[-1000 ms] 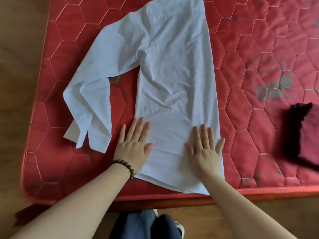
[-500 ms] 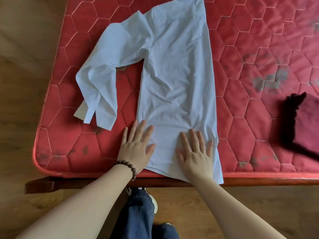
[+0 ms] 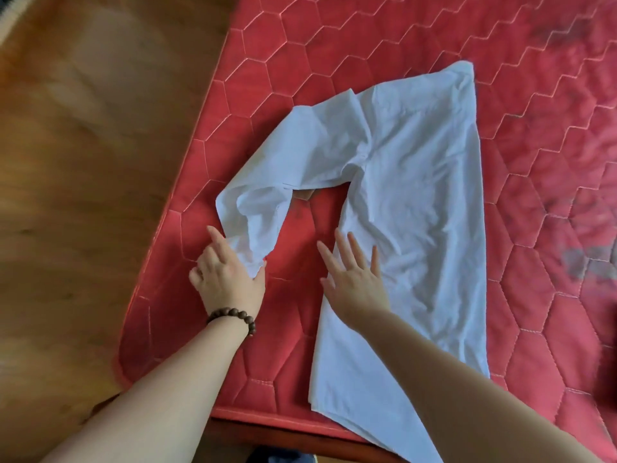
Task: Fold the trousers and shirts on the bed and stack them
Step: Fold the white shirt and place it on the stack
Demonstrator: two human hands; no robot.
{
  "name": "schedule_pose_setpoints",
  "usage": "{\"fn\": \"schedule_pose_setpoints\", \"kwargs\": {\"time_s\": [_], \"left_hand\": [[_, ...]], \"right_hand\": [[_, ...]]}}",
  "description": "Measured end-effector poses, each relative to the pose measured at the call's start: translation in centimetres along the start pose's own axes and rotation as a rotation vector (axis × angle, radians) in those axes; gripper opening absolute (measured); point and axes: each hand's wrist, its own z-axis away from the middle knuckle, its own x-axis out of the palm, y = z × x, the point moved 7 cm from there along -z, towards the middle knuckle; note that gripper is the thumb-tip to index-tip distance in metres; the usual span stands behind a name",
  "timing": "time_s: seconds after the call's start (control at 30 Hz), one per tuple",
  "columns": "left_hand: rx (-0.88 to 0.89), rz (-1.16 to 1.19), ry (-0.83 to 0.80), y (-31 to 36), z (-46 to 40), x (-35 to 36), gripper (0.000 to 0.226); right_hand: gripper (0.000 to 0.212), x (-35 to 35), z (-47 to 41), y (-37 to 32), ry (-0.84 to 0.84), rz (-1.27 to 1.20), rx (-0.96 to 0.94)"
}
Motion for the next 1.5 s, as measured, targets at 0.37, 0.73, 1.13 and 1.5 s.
{"fn": "schedule_pose_setpoints", "kwargs": {"time_s": [0.37, 0.73, 1.13, 1.5], "left_hand": [[0.194, -0.033, 0.37, -3.4, -14.1, -11.5, 0.071], [0.303, -0.161, -0.066, -5.7, -17.4, -4.3, 0.046], [0.302, -0.209, 0.036, -2.3, -20.7, -4.6, 0.022], [0.29, -0.236, 0.042, -2.3, -20.0, -7.4, 0.02]], "right_hand": [[0.079, -8.7, -13.4, -4.5, 0.232, 0.079, -0.011], [0.057, -6.3, -17.9, -3.2, 0.094, 0.29, 0.025], [0.02, -10.9, -18.3, -4.8, 0.414, 0.111, -0.174], [0.028, -12.0, -18.4, -4.7, 0.269, 0.115, -0.218]]}}
